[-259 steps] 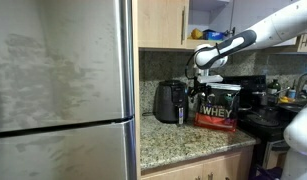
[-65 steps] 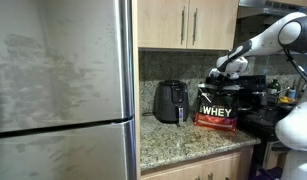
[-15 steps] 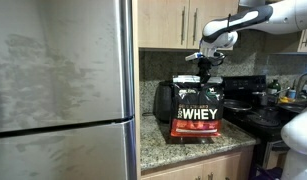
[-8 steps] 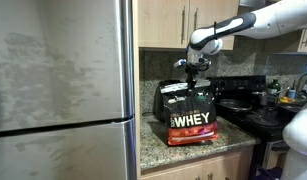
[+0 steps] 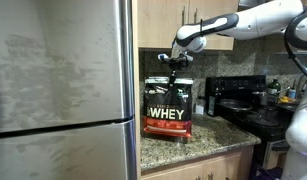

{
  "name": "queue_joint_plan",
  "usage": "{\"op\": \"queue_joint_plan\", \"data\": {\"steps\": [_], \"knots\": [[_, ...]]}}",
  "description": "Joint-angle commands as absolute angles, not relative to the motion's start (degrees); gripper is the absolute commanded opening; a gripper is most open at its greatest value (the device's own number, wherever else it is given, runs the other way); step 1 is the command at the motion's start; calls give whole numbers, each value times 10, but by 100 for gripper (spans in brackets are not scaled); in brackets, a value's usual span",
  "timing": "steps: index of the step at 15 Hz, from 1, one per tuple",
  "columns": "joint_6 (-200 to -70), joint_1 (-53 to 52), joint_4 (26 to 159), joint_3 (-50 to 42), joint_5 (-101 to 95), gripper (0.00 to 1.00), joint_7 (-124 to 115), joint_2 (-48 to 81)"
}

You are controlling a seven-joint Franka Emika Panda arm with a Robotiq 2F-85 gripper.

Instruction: Close the drawer door on the right and pick the bag and move it to the corner

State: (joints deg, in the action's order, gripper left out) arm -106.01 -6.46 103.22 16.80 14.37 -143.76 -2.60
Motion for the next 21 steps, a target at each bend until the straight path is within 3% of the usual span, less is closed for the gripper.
{"op": "queue_joint_plan", "data": {"steps": [1,6,10,11,15,21], "knots": [[-1057,-82,1029,150,141,0,-1439,-24],[-1151,-72,952,114,143,0,-1503,97],[-1204,-212,905,-81,228,0,-1490,160],[-1192,-158,960,-11,190,2,-1489,131],[-1212,-210,954,-69,215,0,-1490,142],[-1266,-411,922,-265,439,0,-1491,191]]}}
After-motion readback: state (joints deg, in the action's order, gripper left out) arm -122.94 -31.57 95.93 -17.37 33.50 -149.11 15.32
